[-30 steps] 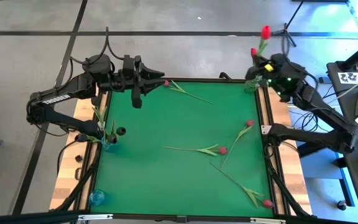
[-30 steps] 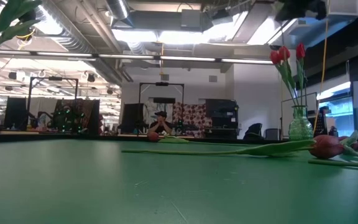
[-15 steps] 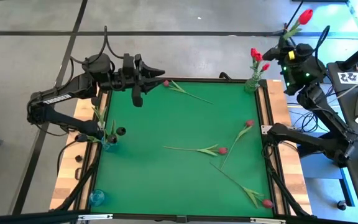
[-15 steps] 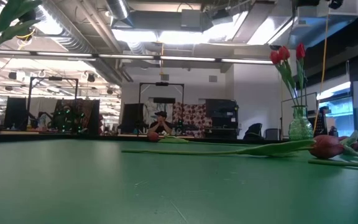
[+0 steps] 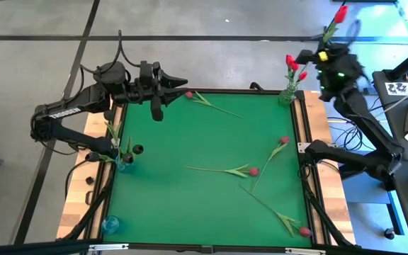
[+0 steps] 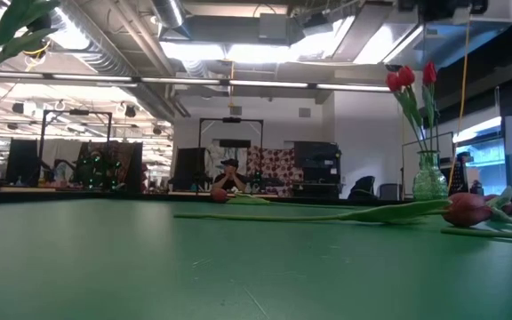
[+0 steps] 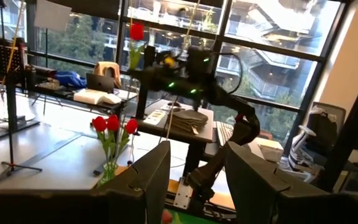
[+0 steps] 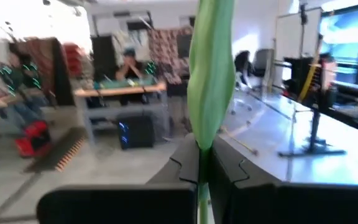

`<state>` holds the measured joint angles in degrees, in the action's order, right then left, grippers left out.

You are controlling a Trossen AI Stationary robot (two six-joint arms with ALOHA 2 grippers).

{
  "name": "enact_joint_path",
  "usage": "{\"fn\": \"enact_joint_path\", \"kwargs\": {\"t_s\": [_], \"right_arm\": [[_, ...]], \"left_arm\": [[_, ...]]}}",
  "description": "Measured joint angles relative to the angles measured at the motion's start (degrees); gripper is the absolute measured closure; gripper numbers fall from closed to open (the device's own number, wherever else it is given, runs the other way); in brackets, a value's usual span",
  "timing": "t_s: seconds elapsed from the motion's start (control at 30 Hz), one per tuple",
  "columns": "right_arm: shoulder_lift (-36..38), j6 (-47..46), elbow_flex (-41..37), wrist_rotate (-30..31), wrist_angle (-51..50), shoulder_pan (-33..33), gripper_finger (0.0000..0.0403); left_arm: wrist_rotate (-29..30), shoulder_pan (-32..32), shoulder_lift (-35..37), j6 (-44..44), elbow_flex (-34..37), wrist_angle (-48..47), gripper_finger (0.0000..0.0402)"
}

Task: Sort flowers into vase by color
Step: Put the red tulip into the green vase

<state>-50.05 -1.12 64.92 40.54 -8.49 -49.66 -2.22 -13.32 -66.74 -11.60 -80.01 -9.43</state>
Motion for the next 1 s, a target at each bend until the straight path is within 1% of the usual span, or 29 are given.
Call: {"fn": "enact_joint_path", "kwargs": {"t_s": [0.17, 0.27, 0.43, 0.5, 0.6, 0.83, 1.0], "right_arm": [[-3.45, 1.88, -2.25, 7.84, 2.02, 0.11, 0.0394], [-4.79, 3.56, -4.35, 12.30, 5.84, 0.08, 0.0394], [-4.47, 5.58, -7.16, 14.95, 13.44, 0.14, 0.0394], [-4.70, 5.25, -7.84, 15.53, 13.24, 0.13, 0.0394], [-5.30, 2.09, -8.66, 17.47, 12.72, 0.13, 0.0394], [-6.41, -8.82, -10.57, 19.95, 7.62, 0.14, 0.0394], [-6.44, -9.58, -11.21, 20.42, 8.30, 0.14, 0.0394]], "left_arm": [[-0.04, 0.40, 0.00, -0.80, 0.00, -0.02, 0.0255], [-0.11, 1.05, 0.00, -1.34, 0.00, -0.03, 0.0255], [-0.17, 2.41, 0.00, -1.40, 0.00, -0.07, 0.0255], [-0.17, 2.83, 0.00, -1.40, 0.00, -0.13, 0.0255], [-0.19, 3.04, 0.00, -1.38, 0.00, -0.38, 0.0255], [-0.18, 3.02, 0.00, -0.39, 0.00, -0.63, 0.0255], [-0.20, 3.02, 0.00, -0.24, 0.00, -1.32, 0.0255]]}}
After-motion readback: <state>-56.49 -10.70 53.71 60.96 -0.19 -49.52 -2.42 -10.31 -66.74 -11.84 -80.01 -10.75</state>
